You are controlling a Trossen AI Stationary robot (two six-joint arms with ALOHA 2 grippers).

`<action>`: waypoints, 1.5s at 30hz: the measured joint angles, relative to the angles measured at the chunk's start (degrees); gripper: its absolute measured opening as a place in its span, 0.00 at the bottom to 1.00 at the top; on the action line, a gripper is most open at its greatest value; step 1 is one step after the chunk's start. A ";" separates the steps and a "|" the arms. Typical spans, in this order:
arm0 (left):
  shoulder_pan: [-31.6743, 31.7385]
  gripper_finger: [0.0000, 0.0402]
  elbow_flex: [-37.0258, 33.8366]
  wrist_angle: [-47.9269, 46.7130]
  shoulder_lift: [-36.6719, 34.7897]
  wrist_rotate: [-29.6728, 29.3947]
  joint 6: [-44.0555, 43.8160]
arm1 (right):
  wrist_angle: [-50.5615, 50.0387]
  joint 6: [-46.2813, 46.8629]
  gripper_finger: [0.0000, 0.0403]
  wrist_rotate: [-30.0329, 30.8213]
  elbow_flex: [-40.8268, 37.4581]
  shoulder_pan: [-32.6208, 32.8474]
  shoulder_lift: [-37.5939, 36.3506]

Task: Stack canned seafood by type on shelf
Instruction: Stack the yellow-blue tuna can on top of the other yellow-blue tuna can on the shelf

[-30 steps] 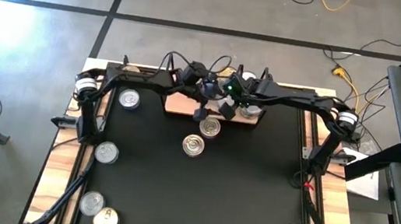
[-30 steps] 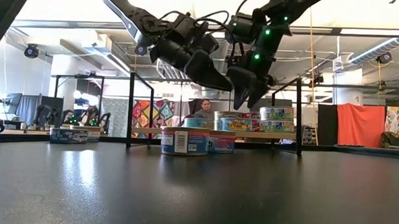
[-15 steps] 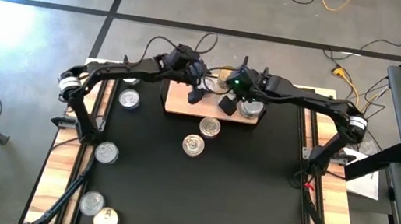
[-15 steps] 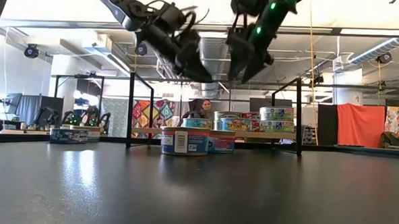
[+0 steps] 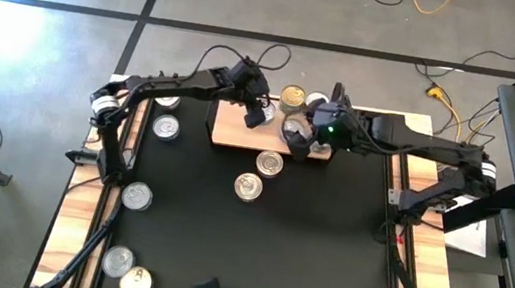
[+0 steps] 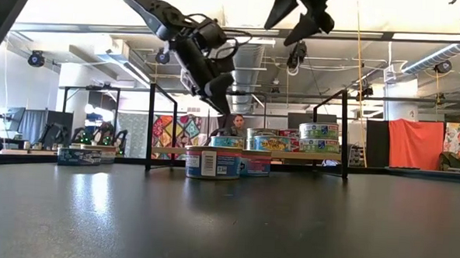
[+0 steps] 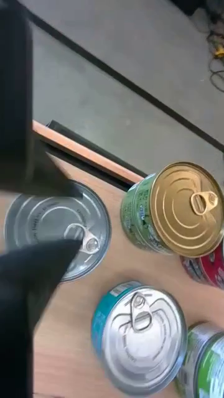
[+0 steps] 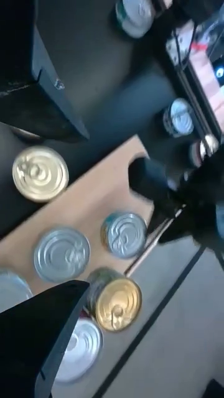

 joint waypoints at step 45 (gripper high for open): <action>-19.32 0.00 6.89 -12.80 7.27 1.48 -4.60 | -12.99 12.68 0.91 1.46 -0.04 15.67 0.32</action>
